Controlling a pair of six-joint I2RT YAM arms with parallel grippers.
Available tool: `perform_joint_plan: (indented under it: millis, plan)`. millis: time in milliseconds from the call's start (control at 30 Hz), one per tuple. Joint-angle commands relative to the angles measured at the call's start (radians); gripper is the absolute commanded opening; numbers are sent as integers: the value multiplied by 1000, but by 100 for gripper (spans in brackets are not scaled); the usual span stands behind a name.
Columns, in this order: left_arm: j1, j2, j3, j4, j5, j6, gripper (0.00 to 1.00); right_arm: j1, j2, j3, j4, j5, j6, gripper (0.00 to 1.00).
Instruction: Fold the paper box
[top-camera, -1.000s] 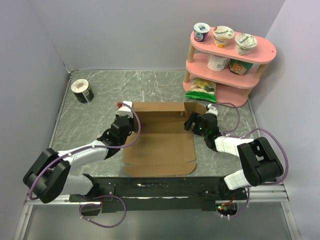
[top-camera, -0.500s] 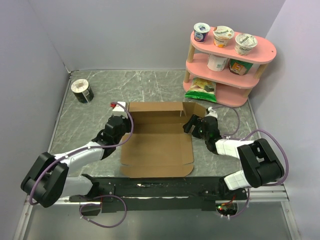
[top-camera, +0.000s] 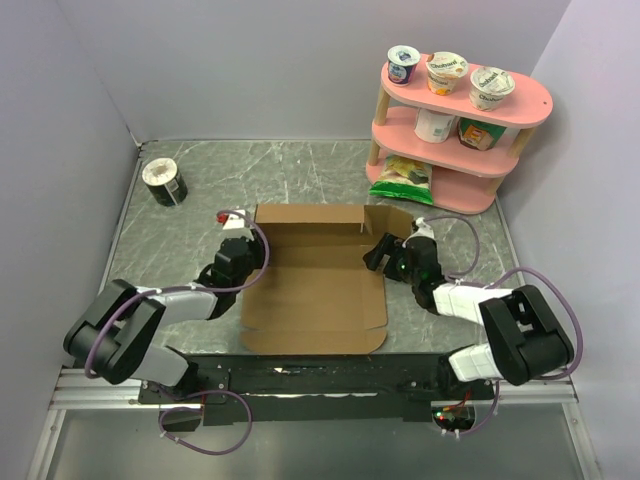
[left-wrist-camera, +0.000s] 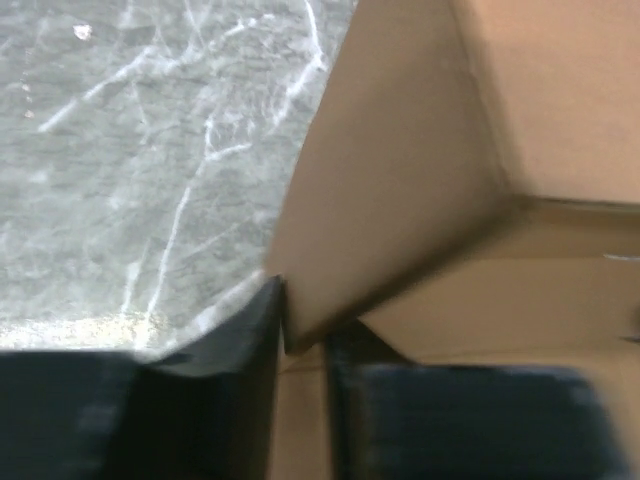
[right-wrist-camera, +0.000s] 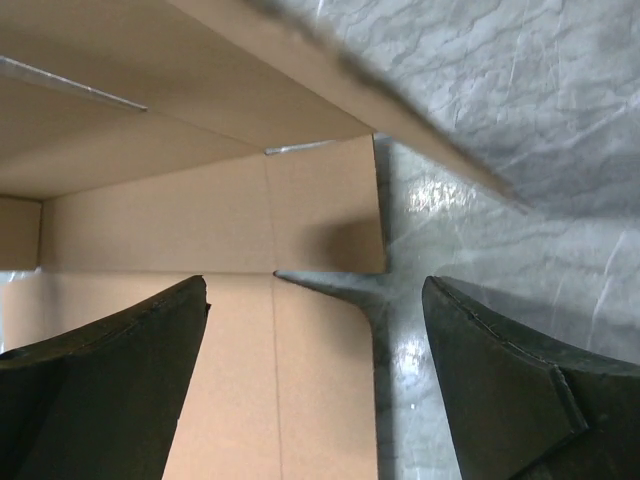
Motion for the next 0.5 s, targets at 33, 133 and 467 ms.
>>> perform_joint_plan:
  millis: [33, 133, 467]
  plan:
    - [3, -7, -19, 171, -16, -84, 7, 7, -115, -26, -55, 5, 12, 96]
    - [5, -64, -7, 73, -45, -105, 1, 7, -217, -54, -111, 27, 25, 98]
    - [39, -240, 16, -124, -24, -39, 1, 8, -739, -3, -404, -36, -33, 96]
